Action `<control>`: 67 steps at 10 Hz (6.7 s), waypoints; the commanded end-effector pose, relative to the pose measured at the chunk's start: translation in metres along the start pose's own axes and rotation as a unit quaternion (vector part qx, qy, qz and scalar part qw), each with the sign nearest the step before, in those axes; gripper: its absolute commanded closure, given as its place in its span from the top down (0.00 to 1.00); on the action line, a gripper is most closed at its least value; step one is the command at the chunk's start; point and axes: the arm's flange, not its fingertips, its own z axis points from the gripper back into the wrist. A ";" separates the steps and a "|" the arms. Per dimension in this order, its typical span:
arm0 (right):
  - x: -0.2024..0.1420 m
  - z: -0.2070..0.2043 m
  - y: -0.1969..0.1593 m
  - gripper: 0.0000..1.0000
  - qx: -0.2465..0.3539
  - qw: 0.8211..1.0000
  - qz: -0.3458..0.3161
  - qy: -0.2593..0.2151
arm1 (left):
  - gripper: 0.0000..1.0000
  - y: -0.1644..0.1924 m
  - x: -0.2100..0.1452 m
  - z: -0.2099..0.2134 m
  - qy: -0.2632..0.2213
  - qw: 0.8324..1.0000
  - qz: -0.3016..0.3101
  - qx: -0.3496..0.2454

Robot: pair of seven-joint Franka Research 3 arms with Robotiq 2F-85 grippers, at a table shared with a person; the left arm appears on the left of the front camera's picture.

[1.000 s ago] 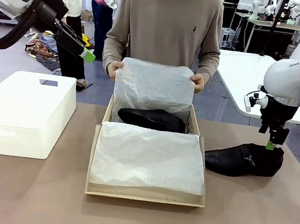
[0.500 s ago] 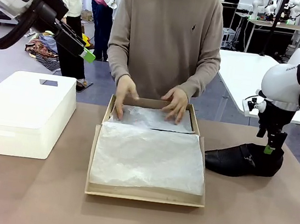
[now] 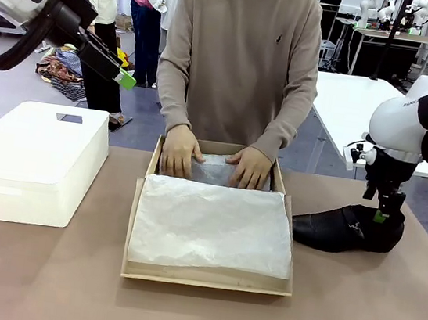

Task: Pack the shoes into the box.
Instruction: Place the other shoe of the Shoes into the Shoes Box.

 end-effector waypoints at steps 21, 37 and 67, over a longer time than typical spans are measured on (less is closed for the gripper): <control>-0.018 0.080 0.011 0.00 0.060 0.985 -0.140 -0.077 | 1.00 0.001 -0.004 -0.001 -0.009 1.000 -0.008 -0.007; 0.023 0.146 0.048 0.00 0.084 0.905 -0.396 -0.129 | 1.00 0.001 -0.004 -0.001 -0.009 1.000 -0.008 -0.007; 0.311 0.189 0.099 0.00 0.018 0.456 -0.885 -0.094 | 1.00 0.001 -0.004 -0.001 -0.009 1.000 -0.008 -0.007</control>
